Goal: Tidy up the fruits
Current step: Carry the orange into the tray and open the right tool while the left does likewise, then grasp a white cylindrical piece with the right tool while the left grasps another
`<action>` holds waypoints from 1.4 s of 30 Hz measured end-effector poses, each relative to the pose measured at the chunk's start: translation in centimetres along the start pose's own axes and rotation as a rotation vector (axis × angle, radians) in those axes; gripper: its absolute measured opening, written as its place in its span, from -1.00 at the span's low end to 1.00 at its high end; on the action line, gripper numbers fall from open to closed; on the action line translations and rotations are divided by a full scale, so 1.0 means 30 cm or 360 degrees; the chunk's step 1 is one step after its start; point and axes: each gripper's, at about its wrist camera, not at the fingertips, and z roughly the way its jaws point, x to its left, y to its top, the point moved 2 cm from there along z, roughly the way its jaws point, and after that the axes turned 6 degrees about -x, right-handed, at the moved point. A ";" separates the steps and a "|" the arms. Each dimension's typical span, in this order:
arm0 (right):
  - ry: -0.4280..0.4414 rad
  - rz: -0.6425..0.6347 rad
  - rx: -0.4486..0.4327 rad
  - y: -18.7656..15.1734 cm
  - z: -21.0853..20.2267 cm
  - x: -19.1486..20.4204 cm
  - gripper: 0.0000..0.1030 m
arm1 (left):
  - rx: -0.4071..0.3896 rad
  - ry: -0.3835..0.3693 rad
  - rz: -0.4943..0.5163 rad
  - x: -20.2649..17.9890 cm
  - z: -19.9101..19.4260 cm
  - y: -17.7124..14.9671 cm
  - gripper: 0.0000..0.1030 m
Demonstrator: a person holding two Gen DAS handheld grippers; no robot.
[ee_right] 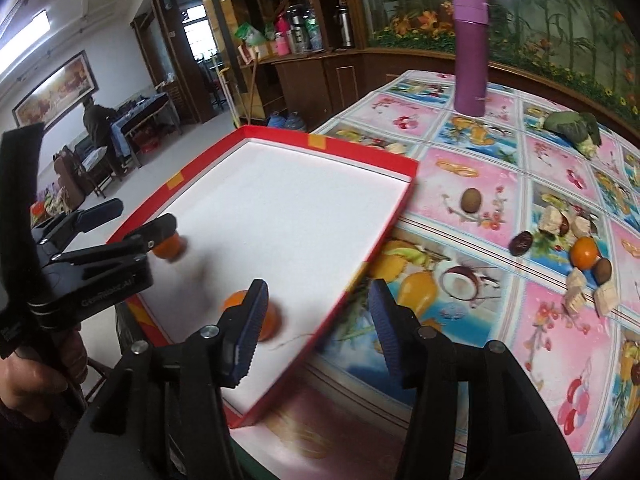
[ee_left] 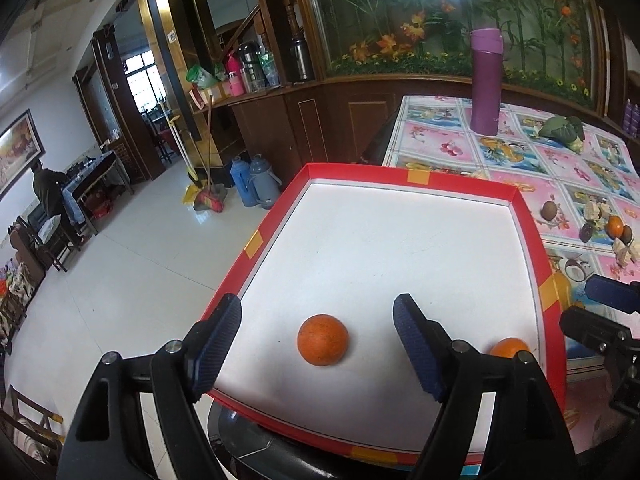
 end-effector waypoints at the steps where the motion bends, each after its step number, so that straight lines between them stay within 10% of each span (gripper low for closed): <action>1: -0.0007 0.0026 -0.0007 0.000 -0.009 -0.021 0.06 | -0.0009 0.0002 0.0008 -0.009 -0.008 0.005 0.52; 13: -0.0100 0.0191 -0.0096 -0.019 -0.121 -0.223 0.06 | -0.0071 -0.0046 0.0116 -0.136 -0.076 0.059 0.53; 23: -0.0430 0.0379 -0.0061 -0.114 -0.239 -0.591 0.06 | -0.0019 -0.0502 0.0285 -0.446 -0.100 0.112 0.55; 33: -0.0554 0.0393 0.0002 -0.084 -0.198 -0.728 0.05 | 0.0078 -0.0610 0.0460 -0.643 -0.056 0.097 0.55; 42: -0.0531 0.0349 0.0060 -0.054 -0.095 -0.749 -0.46 | 0.0139 -0.0657 0.0456 -0.681 -0.049 0.098 0.55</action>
